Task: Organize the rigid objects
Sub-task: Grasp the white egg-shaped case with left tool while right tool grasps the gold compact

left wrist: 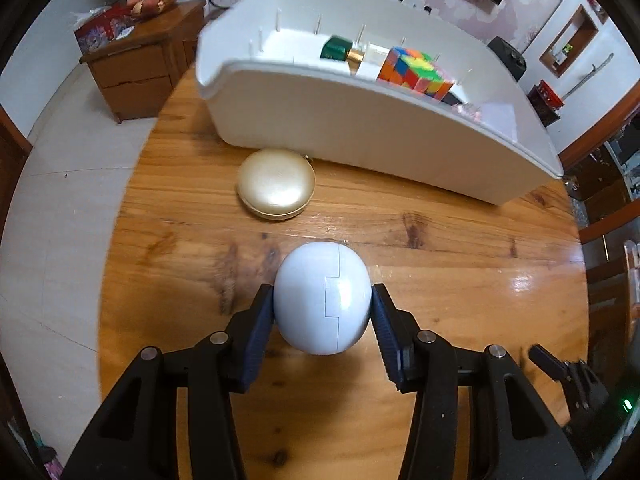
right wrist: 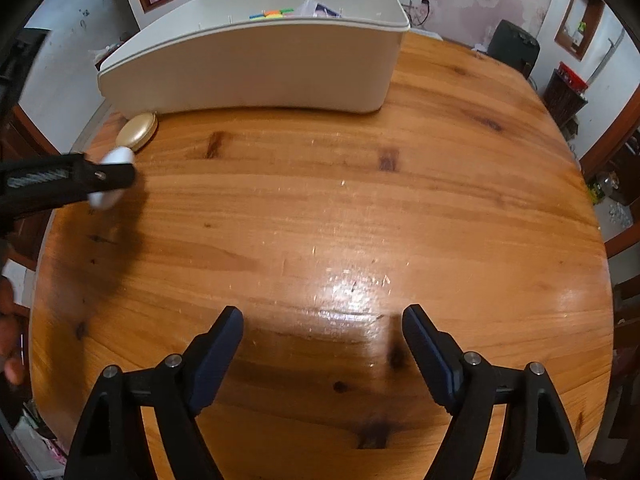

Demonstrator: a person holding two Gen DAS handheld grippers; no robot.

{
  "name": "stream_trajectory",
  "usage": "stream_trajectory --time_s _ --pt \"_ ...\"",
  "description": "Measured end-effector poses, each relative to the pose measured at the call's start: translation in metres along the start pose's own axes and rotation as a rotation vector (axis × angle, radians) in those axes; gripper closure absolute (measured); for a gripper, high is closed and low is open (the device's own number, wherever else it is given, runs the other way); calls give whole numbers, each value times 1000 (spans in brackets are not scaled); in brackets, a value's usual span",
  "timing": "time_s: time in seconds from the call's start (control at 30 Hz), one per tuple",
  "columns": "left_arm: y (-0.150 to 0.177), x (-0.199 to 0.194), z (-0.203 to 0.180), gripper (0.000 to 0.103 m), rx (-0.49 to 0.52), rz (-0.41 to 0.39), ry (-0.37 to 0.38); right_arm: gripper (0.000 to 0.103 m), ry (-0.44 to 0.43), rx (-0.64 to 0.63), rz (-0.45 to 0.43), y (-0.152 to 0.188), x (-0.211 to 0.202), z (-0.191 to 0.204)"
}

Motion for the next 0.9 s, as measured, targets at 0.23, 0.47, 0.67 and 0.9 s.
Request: stream_trajectory --time_s 0.23,0.47,0.67,0.9 --pt "-14 -45 2 52 46 -35 -15 21 -19 20 4 5 -3 -2" --pt "-69 -68 -14 52 67 -99 9 25 -67 6 -36 -18 -9 17" --pt "-120 -83 -29 52 165 -157 12 25 -116 -28 -113 -56 -11 67" --pt "-160 -74 -26 52 182 -134 48 25 -141 -93 -184 -91 5 129"
Point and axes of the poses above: each gripper's, at about its wrist camera, not at the fingertips, and x roughly the way its jaws point, z to its left, y to its underside, the point moved 10 cm from there along x, roughly the way its jaws point, and after that the axes turned 4 degrees about -z, right-handed, at the moved point
